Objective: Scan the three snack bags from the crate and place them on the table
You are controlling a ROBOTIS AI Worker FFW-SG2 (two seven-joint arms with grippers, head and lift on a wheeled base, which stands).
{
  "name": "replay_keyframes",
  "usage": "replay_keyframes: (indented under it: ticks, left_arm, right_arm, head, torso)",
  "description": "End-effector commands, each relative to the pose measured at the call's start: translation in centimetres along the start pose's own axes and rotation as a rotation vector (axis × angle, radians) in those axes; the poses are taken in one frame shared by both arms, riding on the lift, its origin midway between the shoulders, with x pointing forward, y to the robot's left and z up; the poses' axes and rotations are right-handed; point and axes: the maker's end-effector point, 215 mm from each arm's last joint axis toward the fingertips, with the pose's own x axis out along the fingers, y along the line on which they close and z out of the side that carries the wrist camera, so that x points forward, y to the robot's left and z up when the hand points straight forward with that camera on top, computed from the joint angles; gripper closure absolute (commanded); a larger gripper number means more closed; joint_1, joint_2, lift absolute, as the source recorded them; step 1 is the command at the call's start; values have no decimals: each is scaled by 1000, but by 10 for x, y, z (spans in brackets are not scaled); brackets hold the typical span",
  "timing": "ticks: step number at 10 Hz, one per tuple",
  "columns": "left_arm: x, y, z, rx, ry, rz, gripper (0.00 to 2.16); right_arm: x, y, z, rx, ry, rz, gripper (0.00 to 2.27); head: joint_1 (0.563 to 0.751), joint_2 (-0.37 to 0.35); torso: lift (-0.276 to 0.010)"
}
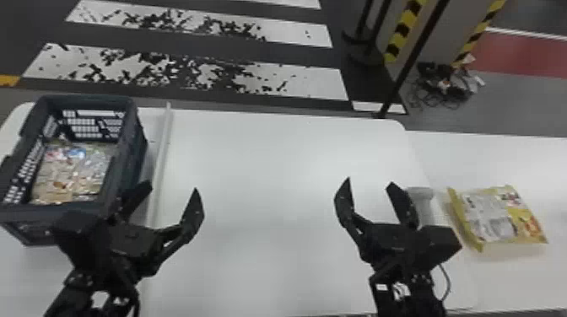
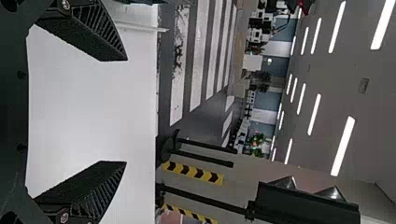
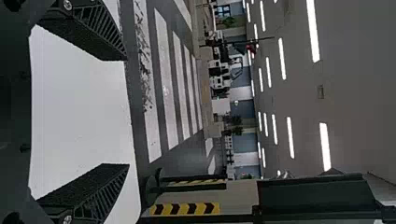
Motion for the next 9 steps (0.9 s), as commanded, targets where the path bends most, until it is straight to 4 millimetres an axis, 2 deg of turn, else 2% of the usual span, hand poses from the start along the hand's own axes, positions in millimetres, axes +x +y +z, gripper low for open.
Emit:
replay_keyframes:
  ticks: [1,3,5,7,9]
  left_arm:
    - [-1,9,11,8,-22,24,83]
    - [-2,26,40,31,-70,48,83]
    - [-1,68,74,73,-81,92,87]
    - [4,112,91,85,-37,141,83]
    - [16,146,109,103,-3,170,70]
  right_arm:
    - [-8,1,-3,5,-15,0,66]
    - [-11,-1,-7,5,-7,0,70]
    - [-13,-5,-15,-1,13,-2,70]
    - [-16,-9,-21,-5,26,-5,70]
    - [-18,-12,-25,-9,35,-6,70]
  head:
    - [695,-141]
    - [695,-126]
    - [695,-103]
    - [695,-50]
    - [695,5]
  torso:
    - [-62]
    - [-62]
    - [-62]
    - [-62]
    - [-62]
